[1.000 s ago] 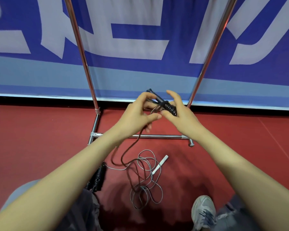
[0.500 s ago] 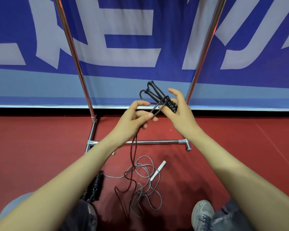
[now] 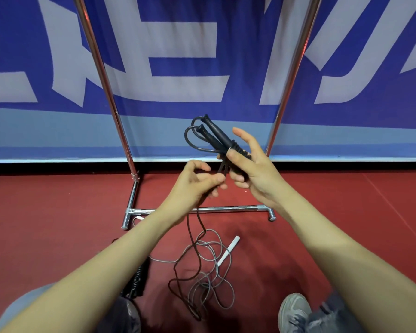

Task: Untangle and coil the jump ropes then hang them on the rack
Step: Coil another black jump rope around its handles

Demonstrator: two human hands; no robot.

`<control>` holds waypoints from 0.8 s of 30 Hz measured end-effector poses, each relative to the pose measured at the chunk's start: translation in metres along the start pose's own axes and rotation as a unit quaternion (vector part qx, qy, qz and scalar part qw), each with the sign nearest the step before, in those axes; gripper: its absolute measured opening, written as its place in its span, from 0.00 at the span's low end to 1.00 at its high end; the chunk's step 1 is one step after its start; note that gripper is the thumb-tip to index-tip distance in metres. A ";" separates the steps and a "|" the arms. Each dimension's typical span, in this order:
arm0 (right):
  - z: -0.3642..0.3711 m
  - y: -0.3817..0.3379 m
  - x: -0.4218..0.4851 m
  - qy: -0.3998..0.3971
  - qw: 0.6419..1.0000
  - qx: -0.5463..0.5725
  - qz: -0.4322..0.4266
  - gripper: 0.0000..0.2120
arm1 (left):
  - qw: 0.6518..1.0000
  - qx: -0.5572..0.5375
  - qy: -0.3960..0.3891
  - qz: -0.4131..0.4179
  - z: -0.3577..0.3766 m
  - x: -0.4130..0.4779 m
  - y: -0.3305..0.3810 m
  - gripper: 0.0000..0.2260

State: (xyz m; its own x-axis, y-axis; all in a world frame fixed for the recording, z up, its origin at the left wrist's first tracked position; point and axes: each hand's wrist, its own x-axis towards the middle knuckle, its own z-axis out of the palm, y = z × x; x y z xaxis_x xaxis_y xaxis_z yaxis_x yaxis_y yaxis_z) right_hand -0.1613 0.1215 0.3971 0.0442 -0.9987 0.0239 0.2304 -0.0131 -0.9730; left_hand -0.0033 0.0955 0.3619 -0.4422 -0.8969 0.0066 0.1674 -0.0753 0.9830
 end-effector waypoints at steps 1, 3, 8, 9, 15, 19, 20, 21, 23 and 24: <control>0.003 0.000 0.001 0.010 1.000 0.017 -0.004 0.31 | 1.000 -0.020 -0.011 -0.012 0.001 0.001 -0.001 0.15; 0.008 -0.001 0.002 0.039 0.998 0.045 -0.006 0.30 | 0.998 -0.052 -0.018 -0.030 0.000 0.002 0.000 0.15; 0.011 0.000 0.004 0.096 0.994 0.050 0.015 0.24 | 0.998 -0.042 -0.018 -0.037 -0.004 0.006 -0.001 0.12; 0.010 0.001 0.004 0.099 0.994 0.047 0.019 0.22 | 0.999 -0.020 -0.015 -0.033 -0.008 0.007 -0.002 0.11; 0.000 -0.004 0.006 0.108 0.994 0.000 0.010 0.17 | 0.994 0.106 0.002 0.009 -0.038 0.014 0.006 0.07; 0.005 -0.009 0.000 0.060 0.998 -0.031 0.004 0.16 | 0.992 0.128 -0.004 0.017 -0.043 0.015 0.010 0.09; 0.006 -0.011 -0.003 0.024 0.999 -0.045 0.016 0.17 | 0.989 0.146 -0.005 0.025 -0.044 0.016 0.009 0.09; 0.006 -0.012 -0.006 -0.021 0.997 -0.066 0.034 0.20 | 0.985 0.172 -0.006 0.034 -0.046 0.016 0.010 0.09; 0.005 -0.012 -0.010 -0.109 0.982 -0.129 0.081 0.25 | 0.978 0.205 -0.022 0.031 -0.052 0.017 0.013 0.09; 0.004 -0.012 -0.011 -0.142 0.970 -0.169 0.105 0.26 | 0.979 0.198 -0.035 0.016 -0.055 0.017 0.017 0.10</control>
State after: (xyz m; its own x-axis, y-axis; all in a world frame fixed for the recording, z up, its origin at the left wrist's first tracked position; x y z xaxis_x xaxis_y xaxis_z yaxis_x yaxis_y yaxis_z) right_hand -0.1607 0.1328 0.4094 0.3332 -0.9281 -0.1664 -0.1414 0.1253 -0.9820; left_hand 0.0406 0.0552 0.3688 -0.5043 -0.8627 0.0381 -0.1670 0.1407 0.9759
